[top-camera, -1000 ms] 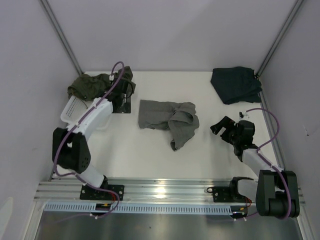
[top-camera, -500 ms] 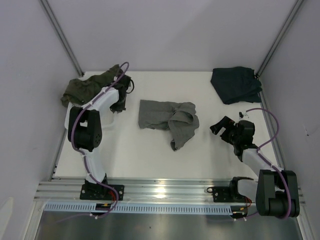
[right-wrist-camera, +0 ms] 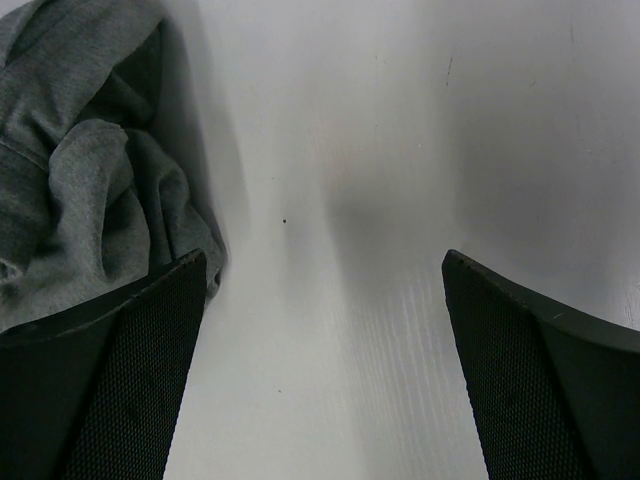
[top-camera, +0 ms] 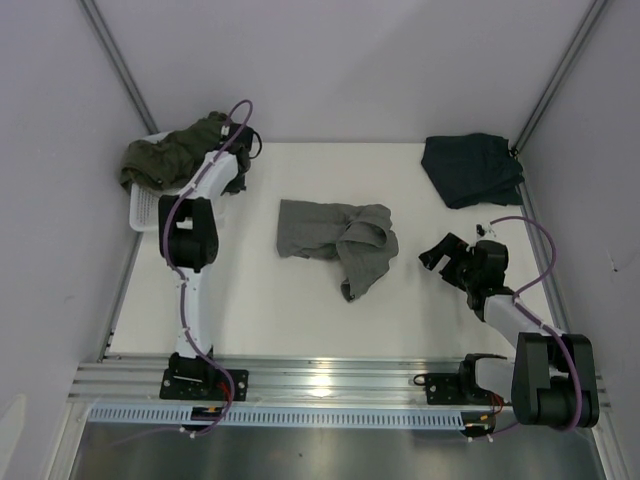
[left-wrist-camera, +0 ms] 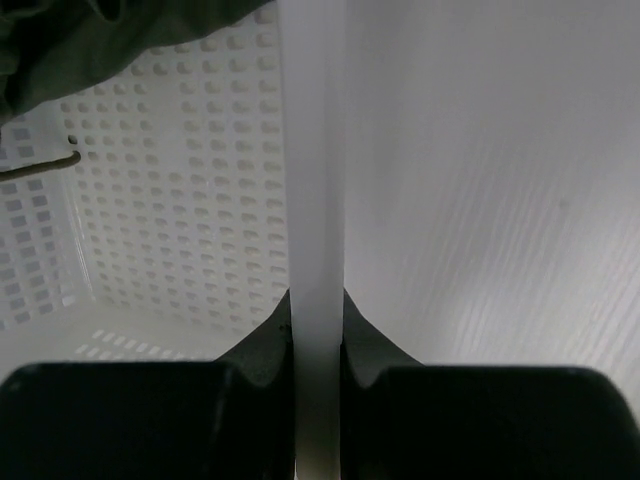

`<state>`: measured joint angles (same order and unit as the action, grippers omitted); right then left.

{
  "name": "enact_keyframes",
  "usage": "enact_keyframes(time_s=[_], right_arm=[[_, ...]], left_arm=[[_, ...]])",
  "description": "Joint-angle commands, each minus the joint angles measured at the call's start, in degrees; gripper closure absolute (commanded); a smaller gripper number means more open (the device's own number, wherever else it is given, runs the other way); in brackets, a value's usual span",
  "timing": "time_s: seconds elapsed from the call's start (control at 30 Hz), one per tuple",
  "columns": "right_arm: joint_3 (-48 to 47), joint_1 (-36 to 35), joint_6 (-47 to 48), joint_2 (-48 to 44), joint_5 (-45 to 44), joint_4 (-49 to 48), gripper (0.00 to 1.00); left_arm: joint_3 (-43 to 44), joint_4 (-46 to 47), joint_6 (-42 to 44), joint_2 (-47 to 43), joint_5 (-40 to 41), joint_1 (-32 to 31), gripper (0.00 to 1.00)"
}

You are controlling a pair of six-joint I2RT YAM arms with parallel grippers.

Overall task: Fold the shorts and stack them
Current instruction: Flatten the shorts out

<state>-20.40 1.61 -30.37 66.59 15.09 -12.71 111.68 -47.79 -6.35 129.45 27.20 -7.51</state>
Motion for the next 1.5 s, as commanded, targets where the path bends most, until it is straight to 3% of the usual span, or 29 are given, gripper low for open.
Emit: enact_keyframes(time_s=[0.0,0.13,0.23,0.3,0.33,0.37,0.43,0.6,0.8,0.97,1.07,1.13,1.33,1.47], right_arm=[[-2.45,0.15,0.22,0.39,0.46,-1.79,0.01],[-2.45,0.15,0.22,0.38,0.46,-1.88,0.01],[-2.54,0.24,0.31,0.39,0.55,-1.79,0.01],[-2.45,0.15,0.22,0.3,0.55,-1.88,0.01],[-2.45,0.15,0.22,0.3,0.64,-1.88,0.01],[-2.45,0.15,0.31,0.38,0.64,-1.88,0.01],[-2.45,0.15,0.31,0.47,0.73,-2.06,0.01],[-2.45,-0.46,0.75,0.12,1.52,-2.49,0.01],[-1.83,-6.07,3.64,-4.87,-0.41,-2.23,0.01],[-1.13,-13.46,6.46,-11.47,-4.27,-2.23,0.01],[-2.87,-17.42,5.25,-12.97,-7.7,-1.18,0.03],[-6.03,-18.73,4.71,-12.19,-9.19,0.92,0.06],[-25.7,-25.15,9.44,-2.35,-20.8,16.74,0.2],[-31.01,-27.79,13.48,3.02,-22.65,20.35,0.35]], left_arm=[[8.54,2.01,2.92,6.33,0.66,0.65,1.0],[18.29,-2.13,2.31,11.88,-0.74,3.1,1.0],[18.23,-1.34,3.36,11.53,-1.8,4.86,1.0],[17.96,-1.25,3.19,11.0,-2.41,5.92,0.85],[17.96,-1.69,2.58,10.31,-3.55,6.88,0.59],[17.96,-2.13,1.87,9.6,-4.69,7.07,0.45],[15.52,-1.43,0.91,5.93,-5.31,6.9,0.25],[11.19,-1.07,-0.59,-2.7,-5.58,3.82,0.01],[11.46,-10.39,-5.34,-12.34,-9.79,0.31,0.01],[0.49,-9.7,-8.76,-25.19,-14.62,-3.82,0.01],[-14.92,-4.63,-10.35,-37.64,-16.12,-9.51,0.01],[-20.77,-0.22,-11.31,-40.39,-15.34,-12.59,0.01],[-48.51,16.38,-17.54,-57.45,-17.44,-20.69,0.01],[-56.56,19.14,-19.49,-65.7,-16.05,-24.3,0.01]])
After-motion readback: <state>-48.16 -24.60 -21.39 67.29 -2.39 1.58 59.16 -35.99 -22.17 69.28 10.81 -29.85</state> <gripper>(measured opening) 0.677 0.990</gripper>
